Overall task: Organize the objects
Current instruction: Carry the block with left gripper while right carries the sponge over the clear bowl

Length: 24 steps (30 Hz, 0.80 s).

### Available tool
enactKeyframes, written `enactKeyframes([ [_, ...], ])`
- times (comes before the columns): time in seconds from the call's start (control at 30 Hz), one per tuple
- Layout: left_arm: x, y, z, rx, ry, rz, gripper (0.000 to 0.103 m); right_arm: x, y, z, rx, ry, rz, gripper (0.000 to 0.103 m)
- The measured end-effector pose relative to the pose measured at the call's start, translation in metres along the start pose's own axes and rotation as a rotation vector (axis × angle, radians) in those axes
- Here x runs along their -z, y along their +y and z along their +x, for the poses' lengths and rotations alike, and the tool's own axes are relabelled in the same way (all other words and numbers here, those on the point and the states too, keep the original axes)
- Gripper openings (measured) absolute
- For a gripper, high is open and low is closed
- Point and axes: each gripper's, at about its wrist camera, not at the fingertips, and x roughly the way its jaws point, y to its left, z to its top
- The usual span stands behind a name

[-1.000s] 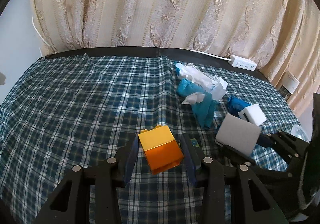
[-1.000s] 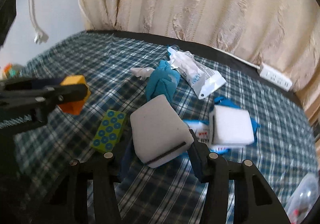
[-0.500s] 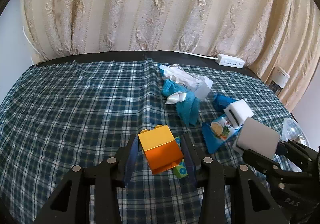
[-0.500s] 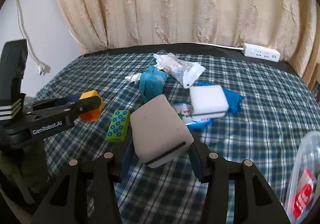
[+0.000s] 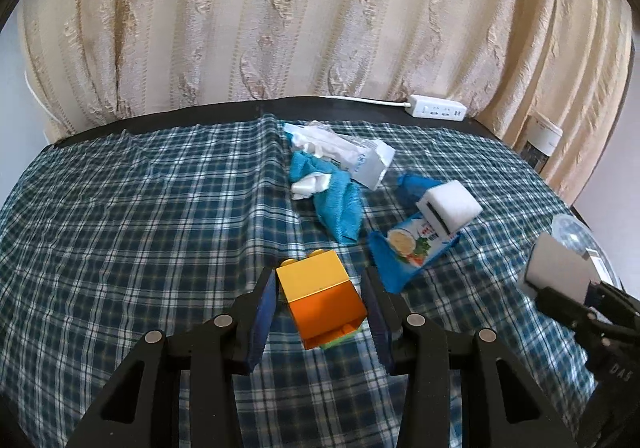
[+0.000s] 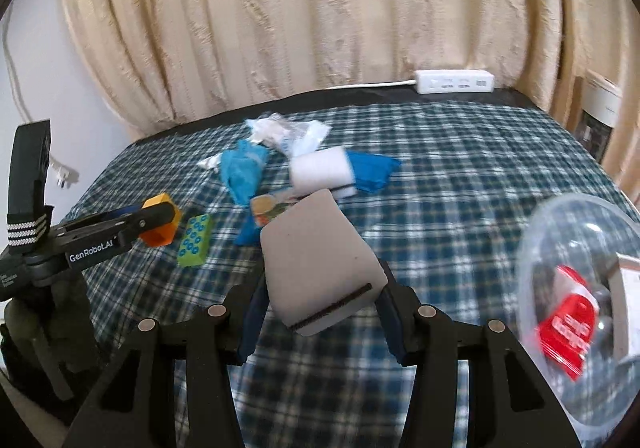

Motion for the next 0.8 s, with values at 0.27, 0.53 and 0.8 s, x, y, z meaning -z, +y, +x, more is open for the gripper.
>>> enactKeyframes([
  [0.27, 0.0, -0.026, -0.003, 0.019, 0.008, 0.059, 0.045, 0.007, -0.034, -0.03, 0.055, -0.054, 0.073, 0.051],
  [0.53, -0.002, -0.06, -0.007, 0.041, 0.006, 0.127, 0.045, 0.02, -0.074, -0.063, 0.129, -0.109, 0.159, 0.051],
  [0.8, -0.002, -0.095, -0.007, 0.068, 0.009, 0.194, 0.045, 0.036, -0.119, -0.086, 0.215, -0.129, 0.251, 0.052],
])
